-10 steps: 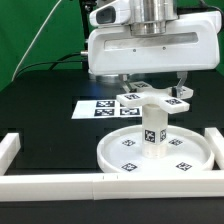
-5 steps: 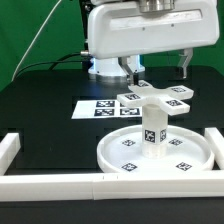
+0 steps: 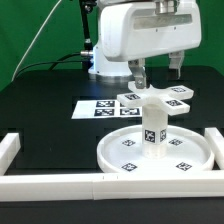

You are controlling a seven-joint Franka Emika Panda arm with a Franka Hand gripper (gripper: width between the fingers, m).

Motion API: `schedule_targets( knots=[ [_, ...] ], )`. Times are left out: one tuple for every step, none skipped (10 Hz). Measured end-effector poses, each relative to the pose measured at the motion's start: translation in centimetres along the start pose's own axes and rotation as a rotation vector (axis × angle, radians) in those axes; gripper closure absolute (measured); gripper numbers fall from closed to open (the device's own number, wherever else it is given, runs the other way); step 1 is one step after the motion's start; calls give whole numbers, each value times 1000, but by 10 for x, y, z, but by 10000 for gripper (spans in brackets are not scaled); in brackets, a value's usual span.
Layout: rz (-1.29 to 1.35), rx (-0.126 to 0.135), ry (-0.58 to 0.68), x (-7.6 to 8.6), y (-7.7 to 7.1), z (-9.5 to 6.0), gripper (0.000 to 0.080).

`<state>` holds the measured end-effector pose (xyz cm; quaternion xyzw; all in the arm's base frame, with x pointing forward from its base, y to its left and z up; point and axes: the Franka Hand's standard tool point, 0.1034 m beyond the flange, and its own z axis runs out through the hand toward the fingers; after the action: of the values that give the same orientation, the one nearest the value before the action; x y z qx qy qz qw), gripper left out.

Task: Assemble round table

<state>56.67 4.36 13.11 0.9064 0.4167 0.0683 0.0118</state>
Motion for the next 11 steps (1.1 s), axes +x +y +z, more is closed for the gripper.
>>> schedule_targets(
  knots=[
    [-146,-6,-20,1,4,3,150],
    [-288,-6,-42,2,7,6,150],
    [-380,0,-60,2,7,9,150],
    [-429,6,-75,4,9,11,150],
    [-444,9,-80,3,8,14,150],
    [-443,10,-81,3,8,15,150],
    [-442,10,-81,3,7,15,150],
    [-442,10,-81,3,7,15,150],
    [-440,10,-80,3,8,15,150],
    [-440,10,-80,3,8,15,150],
    [-440,10,-80,3,8,15,150]
  ],
)
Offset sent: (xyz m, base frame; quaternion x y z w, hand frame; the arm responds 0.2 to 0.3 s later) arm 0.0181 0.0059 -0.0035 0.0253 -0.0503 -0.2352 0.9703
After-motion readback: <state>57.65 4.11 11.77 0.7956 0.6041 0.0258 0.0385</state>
